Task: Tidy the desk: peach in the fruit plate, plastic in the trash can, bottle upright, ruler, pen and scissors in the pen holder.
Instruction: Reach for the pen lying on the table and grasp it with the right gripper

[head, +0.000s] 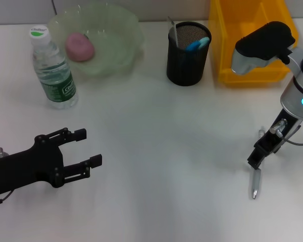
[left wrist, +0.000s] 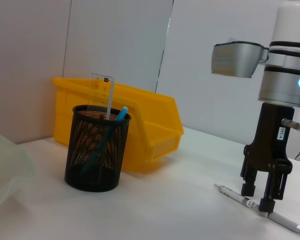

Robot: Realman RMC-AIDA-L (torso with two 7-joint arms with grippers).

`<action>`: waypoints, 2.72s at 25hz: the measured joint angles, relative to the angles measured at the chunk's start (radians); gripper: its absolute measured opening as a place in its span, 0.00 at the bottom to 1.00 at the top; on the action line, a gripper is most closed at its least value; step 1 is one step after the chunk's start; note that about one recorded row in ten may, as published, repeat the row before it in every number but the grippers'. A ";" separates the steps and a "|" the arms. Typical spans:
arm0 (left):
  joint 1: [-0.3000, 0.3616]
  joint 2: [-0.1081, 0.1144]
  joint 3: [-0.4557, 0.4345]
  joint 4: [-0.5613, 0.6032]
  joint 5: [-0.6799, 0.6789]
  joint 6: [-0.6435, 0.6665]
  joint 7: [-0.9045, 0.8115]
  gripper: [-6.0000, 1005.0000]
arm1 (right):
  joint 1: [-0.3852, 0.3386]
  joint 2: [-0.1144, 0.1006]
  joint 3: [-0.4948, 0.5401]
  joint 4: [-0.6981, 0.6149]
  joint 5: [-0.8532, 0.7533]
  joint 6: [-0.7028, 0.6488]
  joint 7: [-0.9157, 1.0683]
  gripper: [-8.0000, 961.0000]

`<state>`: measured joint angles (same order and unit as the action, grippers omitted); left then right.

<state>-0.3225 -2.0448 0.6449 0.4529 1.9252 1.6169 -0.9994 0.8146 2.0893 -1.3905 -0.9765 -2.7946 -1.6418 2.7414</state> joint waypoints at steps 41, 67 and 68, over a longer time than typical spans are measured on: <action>-0.007 0.000 -0.001 0.000 -0.006 0.000 0.009 0.79 | -0.009 -0.003 -0.023 -0.049 -0.002 0.004 0.003 0.47; -0.002 0.000 0.000 0.023 0.000 0.012 0.002 0.79 | -0.013 0.000 -0.075 -0.052 0.092 0.022 -0.012 0.47; -0.002 0.000 0.000 0.023 0.000 0.014 0.002 0.79 | -0.013 0.000 -0.083 -0.051 0.092 0.026 -0.011 0.47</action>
<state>-0.3240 -2.0451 0.6446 0.4762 1.9252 1.6305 -0.9972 0.8018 2.0892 -1.4737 -1.0276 -2.7028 -1.6156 2.7300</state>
